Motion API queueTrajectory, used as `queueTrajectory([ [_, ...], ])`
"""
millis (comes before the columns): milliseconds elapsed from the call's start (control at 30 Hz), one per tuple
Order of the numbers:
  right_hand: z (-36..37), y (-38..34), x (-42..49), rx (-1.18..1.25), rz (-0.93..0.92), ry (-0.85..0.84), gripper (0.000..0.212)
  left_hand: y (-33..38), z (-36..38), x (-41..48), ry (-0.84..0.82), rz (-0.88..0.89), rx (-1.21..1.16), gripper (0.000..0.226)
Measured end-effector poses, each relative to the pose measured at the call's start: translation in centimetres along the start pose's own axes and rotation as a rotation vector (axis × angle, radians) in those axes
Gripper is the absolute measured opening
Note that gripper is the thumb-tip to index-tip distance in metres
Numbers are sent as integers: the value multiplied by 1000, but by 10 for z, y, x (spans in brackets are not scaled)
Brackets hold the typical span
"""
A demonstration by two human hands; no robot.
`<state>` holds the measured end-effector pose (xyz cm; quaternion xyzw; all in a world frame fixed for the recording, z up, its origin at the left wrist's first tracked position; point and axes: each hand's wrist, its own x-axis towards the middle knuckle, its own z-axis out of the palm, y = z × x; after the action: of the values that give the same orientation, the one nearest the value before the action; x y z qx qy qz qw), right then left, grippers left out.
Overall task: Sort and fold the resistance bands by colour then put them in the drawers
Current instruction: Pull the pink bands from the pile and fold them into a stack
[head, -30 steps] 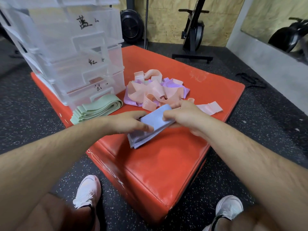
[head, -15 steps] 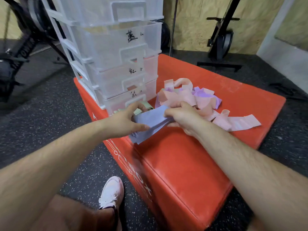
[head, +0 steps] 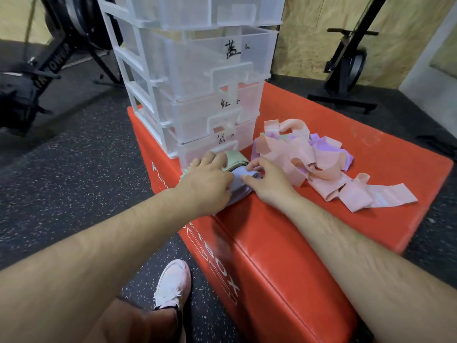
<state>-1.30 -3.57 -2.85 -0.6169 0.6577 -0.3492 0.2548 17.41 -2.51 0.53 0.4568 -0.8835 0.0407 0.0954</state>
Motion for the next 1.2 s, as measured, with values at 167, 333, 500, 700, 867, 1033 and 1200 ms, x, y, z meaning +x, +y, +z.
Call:
queueTrajectory([
  [167,-3,4,-5,-303,-207,25,21,-4,2,0,-183,28,13,39],
  [333,-7,3,-13,-409,-253,-38,26,-7,6,0,-156,10,-39,44],
  [500,-20,-7,-22,-442,-301,-18,32,1,2,4,-91,23,-50,56],
  [700,-58,-12,-31,-507,-286,14,34,24,-5,30,-70,69,-55,57],
  [867,-115,-11,-32,-657,-187,-47,39,59,-13,68,-70,85,-110,57],
  [1033,-168,25,-45,-675,-22,14,28,119,2,98,-115,164,-150,56],
  [1200,-192,69,-67,-717,222,-113,43,179,18,116,-195,294,-120,54],
])
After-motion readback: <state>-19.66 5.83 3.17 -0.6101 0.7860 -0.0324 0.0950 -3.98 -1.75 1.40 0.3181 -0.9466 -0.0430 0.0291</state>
